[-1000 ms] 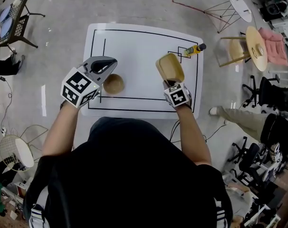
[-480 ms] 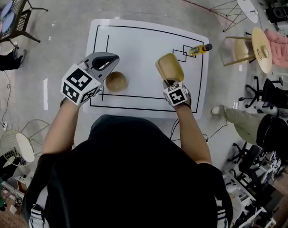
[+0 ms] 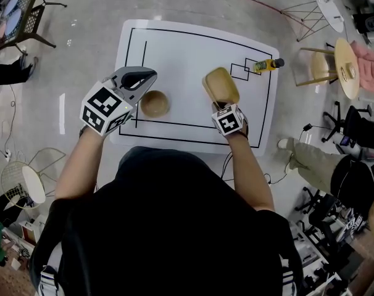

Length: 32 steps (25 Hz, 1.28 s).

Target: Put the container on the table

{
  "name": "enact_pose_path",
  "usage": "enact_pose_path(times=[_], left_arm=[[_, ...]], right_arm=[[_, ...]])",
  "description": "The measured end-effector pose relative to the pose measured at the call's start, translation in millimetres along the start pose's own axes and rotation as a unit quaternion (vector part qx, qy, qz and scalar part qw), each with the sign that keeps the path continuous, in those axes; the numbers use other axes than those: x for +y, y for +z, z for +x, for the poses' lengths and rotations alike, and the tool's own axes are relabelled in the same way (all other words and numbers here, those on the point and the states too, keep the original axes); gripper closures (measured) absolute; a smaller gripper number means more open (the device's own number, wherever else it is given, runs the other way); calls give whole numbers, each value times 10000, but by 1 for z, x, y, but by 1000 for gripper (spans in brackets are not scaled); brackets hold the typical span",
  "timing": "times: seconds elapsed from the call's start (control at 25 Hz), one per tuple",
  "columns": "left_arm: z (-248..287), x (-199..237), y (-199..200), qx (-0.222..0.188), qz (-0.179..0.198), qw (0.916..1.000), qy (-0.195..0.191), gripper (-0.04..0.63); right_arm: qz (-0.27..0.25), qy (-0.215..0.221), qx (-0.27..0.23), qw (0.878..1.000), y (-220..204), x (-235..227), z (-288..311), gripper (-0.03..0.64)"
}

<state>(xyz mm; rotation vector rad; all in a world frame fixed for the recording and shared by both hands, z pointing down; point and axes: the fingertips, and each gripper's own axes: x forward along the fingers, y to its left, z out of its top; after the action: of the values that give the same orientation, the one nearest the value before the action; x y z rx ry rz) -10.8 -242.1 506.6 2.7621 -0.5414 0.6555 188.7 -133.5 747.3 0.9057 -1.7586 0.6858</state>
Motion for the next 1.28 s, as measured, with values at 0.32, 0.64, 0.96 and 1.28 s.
enact_pose_path(times=[0.32, 0.64, 0.96, 1.28], left_arm=[[7, 8, -2, 51, -2, 10000, -21, 588], [3, 21, -13, 139, -67, 9998, 89, 588], [0, 26, -23, 205, -156, 9995, 172, 588], [-1, 28, -28, 263, -205, 9992, 213, 588]], right_arm=[[-40, 116, 117, 9999, 1, 4, 17, 607], [-87, 158, 202, 9996, 3, 5, 34, 607], [-186, 267, 271, 9991, 5, 10, 50, 607], [-286, 302, 306, 9987, 7, 10, 58, 607]])
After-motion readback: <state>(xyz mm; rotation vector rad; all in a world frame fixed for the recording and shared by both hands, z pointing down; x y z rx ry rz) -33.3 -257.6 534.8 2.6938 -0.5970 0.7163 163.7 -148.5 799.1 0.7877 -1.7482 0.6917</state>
